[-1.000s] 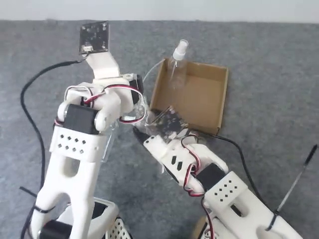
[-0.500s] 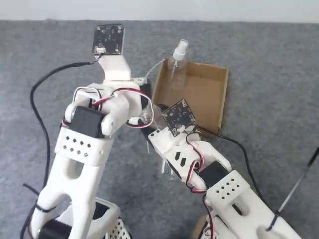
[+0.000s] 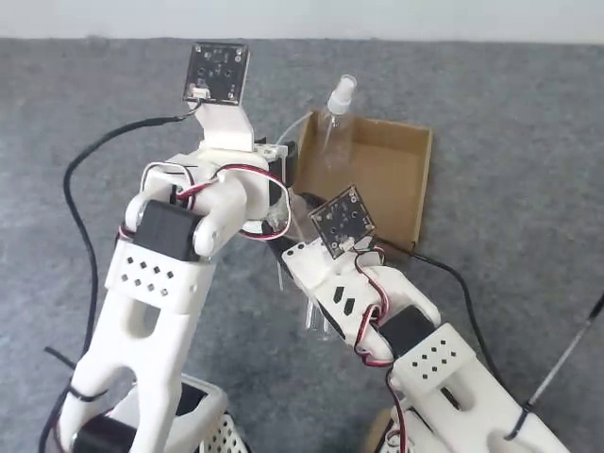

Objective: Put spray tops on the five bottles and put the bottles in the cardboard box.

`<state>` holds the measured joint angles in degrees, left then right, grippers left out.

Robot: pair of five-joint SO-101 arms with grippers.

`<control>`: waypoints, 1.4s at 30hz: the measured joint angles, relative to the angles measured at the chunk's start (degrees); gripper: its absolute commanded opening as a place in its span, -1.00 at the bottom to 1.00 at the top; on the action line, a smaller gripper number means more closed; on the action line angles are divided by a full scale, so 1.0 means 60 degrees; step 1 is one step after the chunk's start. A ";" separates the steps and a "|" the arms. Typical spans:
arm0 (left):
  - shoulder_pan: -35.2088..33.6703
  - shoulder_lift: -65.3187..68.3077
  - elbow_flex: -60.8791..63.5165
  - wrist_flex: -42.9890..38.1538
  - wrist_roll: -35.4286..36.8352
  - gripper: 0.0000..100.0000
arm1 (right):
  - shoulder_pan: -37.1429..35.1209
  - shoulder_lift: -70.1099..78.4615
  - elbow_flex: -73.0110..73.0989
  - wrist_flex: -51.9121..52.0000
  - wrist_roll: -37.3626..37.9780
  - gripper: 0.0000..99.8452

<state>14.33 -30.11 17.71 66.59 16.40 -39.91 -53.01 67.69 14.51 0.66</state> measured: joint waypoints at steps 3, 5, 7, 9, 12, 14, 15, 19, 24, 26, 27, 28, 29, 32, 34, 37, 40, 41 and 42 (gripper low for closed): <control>-0.0015 0.0000 -0.0029 0.0000 -0.0352 -0.62 | 0.0000 0.0000 0.0000 0.0000 0.0000 -0.99; -0.0015 0.0000 -0.0234 0.0117 -0.0469 -0.60 | 0.0029 0.0000 0.0000 0.0000 0.0000 -0.99; -0.0015 0.0000 -0.0527 0.0396 -0.0542 -0.58 | 0.0059 0.0000 0.0000 0.0000 0.0000 -0.99; -0.0015 0.0000 -0.0864 0.0733 -0.0645 -0.56 | 0.0029 0.0000 0.0000 0.0000 0.0000 -0.99; -0.0015 0.0000 -0.1480 0.1231 -0.0821 -0.57 | 0.0029 0.0000 0.0000 0.0000 0.0000 -0.99; -0.0293 0.0000 -0.1963 0.1451 -0.0850 -0.57 | 0.0029 0.0000 0.0000 0.0000 0.0000 -0.99; -0.0571 0.0000 -0.2227 0.1465 -0.0850 -0.57 | 0.0029 0.0000 0.0000 0.0000 0.0000 -0.99; -0.2066 0.0000 -0.3018 0.1538 -0.0850 -0.61 | 0.0029 0.0000 0.0000 0.0000 0.0000 -0.99; -0.2608 -0.0044 -0.2637 0.1875 -0.0864 -0.66 | 0.0029 0.0000 0.0000 0.0000 0.0000 -0.99; -0.2608 -0.0176 -0.2037 0.1729 -0.0864 -0.65 | 0.0029 0.0000 0.0000 0.0000 0.0000 -0.99; -0.2608 -0.0337 -0.1656 0.1538 -0.0850 -0.65 | 0.0029 0.0000 0.0000 0.0000 0.0000 -0.99; -0.2637 -0.0586 -0.1245 0.1319 -0.0864 -0.65 | 0.0029 0.0000 0.0000 0.0000 0.0000 -0.99; -0.2637 -0.0923 -0.0835 0.1114 -0.0864 -0.65 | 0.0029 0.0000 0.0000 0.0000 0.0000 -0.99; -0.2608 -0.2476 0.0542 0.0381 -0.0864 -0.65 | 0.0029 0.0000 0.0000 0.0000 0.0000 -0.99; -0.2579 -0.3678 0.1348 -0.0117 -0.0908 -0.65 | 0.0029 0.0000 0.0000 -0.0015 0.0000 -0.99; -0.2081 -0.4645 0.1758 -0.0440 -0.1040 -0.65 | 0.0029 0.0000 0.0000 -0.0015 0.0000 -0.99; -0.1568 -0.4337 0.1817 -0.0791 -0.1055 -0.65 | 0.0029 0.0000 0.0000 -0.0015 0.0000 -0.99; -0.1436 -0.4073 0.1832 -0.0982 -0.1055 -0.65 | 0.0029 0.0000 0.0000 -0.0015 0.0000 -0.99; -0.1304 -0.3824 0.1832 -0.1158 -0.1055 -0.65 | 0.0029 0.0000 0.0000 -0.0015 0.0000 -0.99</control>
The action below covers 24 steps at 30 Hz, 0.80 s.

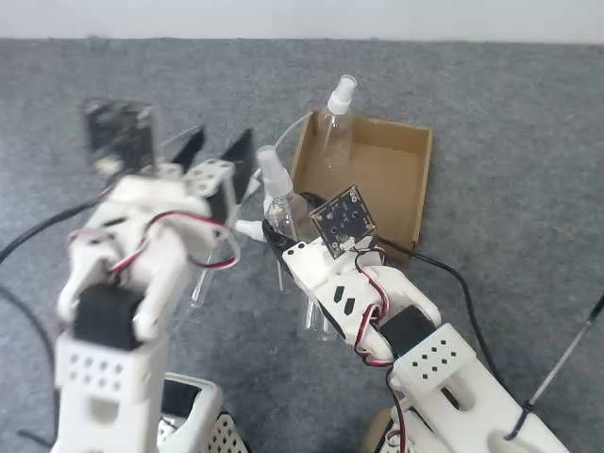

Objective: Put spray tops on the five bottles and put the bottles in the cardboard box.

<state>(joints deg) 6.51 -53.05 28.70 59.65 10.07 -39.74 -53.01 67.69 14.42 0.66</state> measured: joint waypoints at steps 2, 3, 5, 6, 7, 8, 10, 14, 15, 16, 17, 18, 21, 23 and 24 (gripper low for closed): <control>0.0103 0.0557 0.0000 -0.0176 0.0000 -0.65 | 0.0000 0.0000 0.0000 0.0000 0.0000 -0.99; 0.0088 0.0821 0.0059 -0.0205 0.0000 -0.65 | 0.0000 0.0000 0.0000 0.0000 0.0000 -0.99; 0.0161 0.1319 0.0103 -0.0205 0.0015 -0.65 | 0.0000 0.0000 0.0000 0.0000 0.0000 -0.99; 0.0190 0.1436 0.0117 -0.0205 0.0015 -0.66 | 0.0000 0.0000 0.0000 0.0000 0.0000 -0.99; 0.0205 0.1436 0.0220 -0.0205 0.0044 -0.66 | 0.0000 0.0000 0.0000 0.0000 0.0000 -0.99; 0.0278 0.1421 0.0308 -0.0205 0.0044 -0.66 | 0.0000 0.0000 0.0000 0.0000 0.0000 -0.99; 0.0542 0.1421 0.0527 -0.0220 0.0044 -0.66 | 0.0000 0.0000 0.0059 0.0000 0.0000 -0.99; 0.1011 0.1319 0.0967 -0.0322 0.0059 -0.66 | 0.0000 0.0015 0.0190 0.0000 -0.0015 -0.99; 0.1070 0.1275 0.1055 -0.0366 0.0059 -0.66 | 0.0000 0.0015 0.0190 0.0000 -0.0015 -0.99; 0.1084 0.1245 0.1099 -0.0454 0.0059 -0.66 | 0.0000 0.0015 0.0190 0.0000 -0.0015 -0.99; 0.1084 0.1201 0.1114 -0.0498 0.0059 -0.66 | 0.0000 0.0015 0.0190 0.0000 -0.0015 -0.99; 0.1026 0.1158 0.1128 -0.0498 0.0059 -0.65 | 0.0000 0.0015 0.0176 0.0000 -0.0015 -0.99; 0.0498 0.1026 0.0850 -0.0293 0.0059 -0.65 | 0.0000 0.0000 0.0161 0.0000 0.0000 -0.99; 0.0044 0.0777 0.0498 -0.0044 0.0015 -0.65 | 0.0000 0.0000 0.0147 0.0000 0.0000 -0.99; -0.0220 0.0615 0.0308 0.0117 0.0015 -0.65 | 0.0000 0.0000 0.0147 0.0000 0.0000 -0.99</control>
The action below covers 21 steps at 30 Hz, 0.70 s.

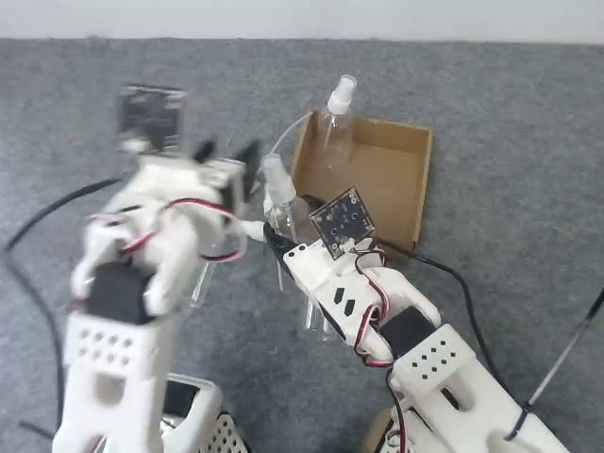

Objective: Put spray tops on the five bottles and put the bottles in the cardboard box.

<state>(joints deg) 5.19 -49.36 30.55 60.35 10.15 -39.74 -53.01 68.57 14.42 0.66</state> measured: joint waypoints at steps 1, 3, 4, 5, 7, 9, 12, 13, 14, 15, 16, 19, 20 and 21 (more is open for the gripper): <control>-0.0264 -0.0234 -0.0132 0.0205 0.0000 -0.65 | 0.0000 0.0000 0.0000 0.0000 0.0000 -0.99; -0.0689 -0.0777 -0.0249 0.0645 0.0000 -0.65 | 0.0059 0.0000 0.0000 0.0000 0.0000 -0.99; -0.0791 -0.1084 -0.0249 0.0894 0.0000 -0.65 | 0.0103 0.0000 0.0000 0.0000 0.0000 -0.99; -0.0835 -0.1421 -0.0088 0.1084 0.0000 -0.65 | 0.0103 0.0000 0.0000 0.0000 0.0000 -0.99; -0.0850 -0.2154 0.0557 0.1245 -0.0234 -0.65 | 0.0059 0.0000 0.0000 0.0015 0.0000 -0.99; -0.0908 -0.2784 0.1538 0.1201 -0.0484 -0.64 | 0.0161 0.0000 -0.0249 0.0308 0.0000 -0.99; -0.0879 -0.3575 0.3223 0.0806 -0.0703 -0.52 | 0.0425 0.0029 -0.1363 0.1084 -0.0029 -0.99; -0.0747 -0.3853 0.3751 0.0674 -0.0777 -0.49 | 0.0557 0.0147 -0.1832 0.1333 -0.0044 -0.99; -0.0586 -0.4117 0.4220 0.0601 -0.0850 -0.46 | 0.0659 0.0322 -0.2256 0.1553 -0.0059 -0.99; -0.0396 -0.4352 0.4557 0.0601 -0.0923 -0.45 | 0.0733 0.0571 -0.2696 0.1744 -0.0059 -0.99; -0.0234 -0.4571 0.4791 0.0601 -0.0982 -0.45 | 0.0791 0.0908 -0.3092 0.1861 -0.0059 -0.99; 0.0454 -0.5187 0.5040 0.0659 -0.1026 -0.44 | 0.0777 0.1993 -0.3941 0.1949 -0.0205 -0.99; 0.0630 -0.5392 0.5099 0.0718 -0.1040 -0.44 | 0.0762 0.2374 -0.4176 0.1949 -0.0381 -0.99; 0.0733 -0.5597 0.5201 0.0733 -0.1040 -0.44 | 0.0762 0.2711 -0.4396 0.2022 -0.0527 -0.99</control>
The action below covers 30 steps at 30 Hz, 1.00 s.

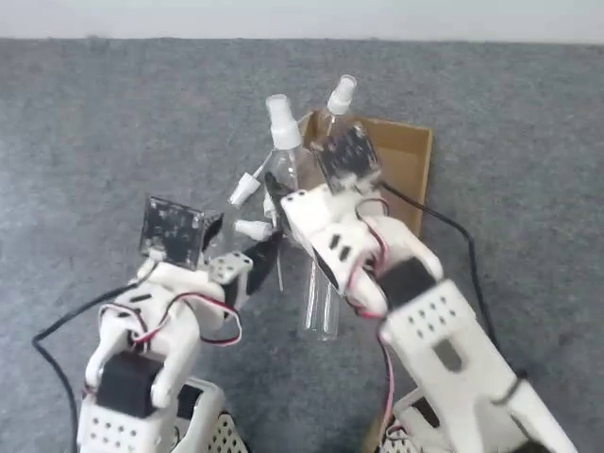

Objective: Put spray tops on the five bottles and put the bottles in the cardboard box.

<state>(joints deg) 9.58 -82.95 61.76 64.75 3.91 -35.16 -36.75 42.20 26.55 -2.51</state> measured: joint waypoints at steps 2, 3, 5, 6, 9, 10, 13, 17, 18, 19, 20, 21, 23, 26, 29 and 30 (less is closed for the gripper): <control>0.0293 -0.0161 0.0264 -0.0059 0.0000 -0.44 | 0.0029 0.0571 -0.0498 0.0337 -0.0234 -0.99; 0.0366 -0.0161 0.0454 -0.0161 0.0000 -0.44 | 0.0029 0.0806 -0.0777 0.0586 -0.0293 -0.99; 0.0352 -0.0117 0.0791 -0.0542 -0.0059 -0.44 | -0.0088 0.0982 -0.1333 0.1231 -0.0352 -0.99; 0.0396 -0.0088 0.0908 -0.0733 -0.0147 -0.44 | -0.0176 0.0996 -0.1597 0.1568 -0.0366 -0.99; 0.0396 -0.0015 0.1055 -0.1099 -0.0322 -0.44 | -0.0542 0.0996 -0.2227 0.2593 -0.0366 -0.99; 0.0396 0.0029 0.1055 -0.1143 -0.0352 -0.44 | -0.0615 0.0996 -0.2330 0.2872 -0.0366 -0.99; 0.0425 0.0293 0.1055 -0.1289 -0.0381 -0.44 | -0.0659 0.0835 -0.2432 0.3443 -0.0366 -0.99; 0.0440 0.0557 0.1055 -0.1509 -0.0337 -0.44 | -0.0674 0.0161 -0.2432 0.4015 -0.0366 -0.99; 0.0440 0.0615 0.1055 -0.1524 -0.0352 -0.44 | -0.0674 0.0000 -0.2432 0.4161 -0.0366 -0.99; 0.0440 0.0645 0.1055 -0.1524 -0.0366 -0.44 | -0.0674 -0.0147 -0.2432 0.4293 -0.0366 -0.99; 0.0440 0.0674 0.1055 -0.1524 -0.0381 -0.45 | -0.0674 -0.0264 -0.2432 0.4381 -0.0366 -0.99; 0.0440 0.0674 0.1055 -0.1524 -0.0381 -0.45 | -0.0674 -0.0337 -0.2447 0.4469 -0.0366 -0.99; 0.0440 0.0674 0.1055 -0.1524 -0.0381 -0.45 | -0.0630 -0.0410 -0.2447 0.4571 -0.0293 -0.99; 0.0440 0.0733 0.1084 -0.1524 -0.0381 -0.45 | 0.0117 -0.0425 -0.2447 0.4659 0.0220 -0.99; 0.0381 0.0850 0.1158 -0.1524 -0.0381 -0.45 | 0.1480 -0.0425 -0.2447 0.4440 0.0777 -0.99; 0.0396 0.0835 0.1216 -0.1524 -0.0381 -0.45 | 0.1993 -0.0425 -0.2447 0.4234 0.0923 -0.99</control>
<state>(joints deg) 11.96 -77.93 69.05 55.60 1.63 -23.21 -39.30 27.52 51.96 3.03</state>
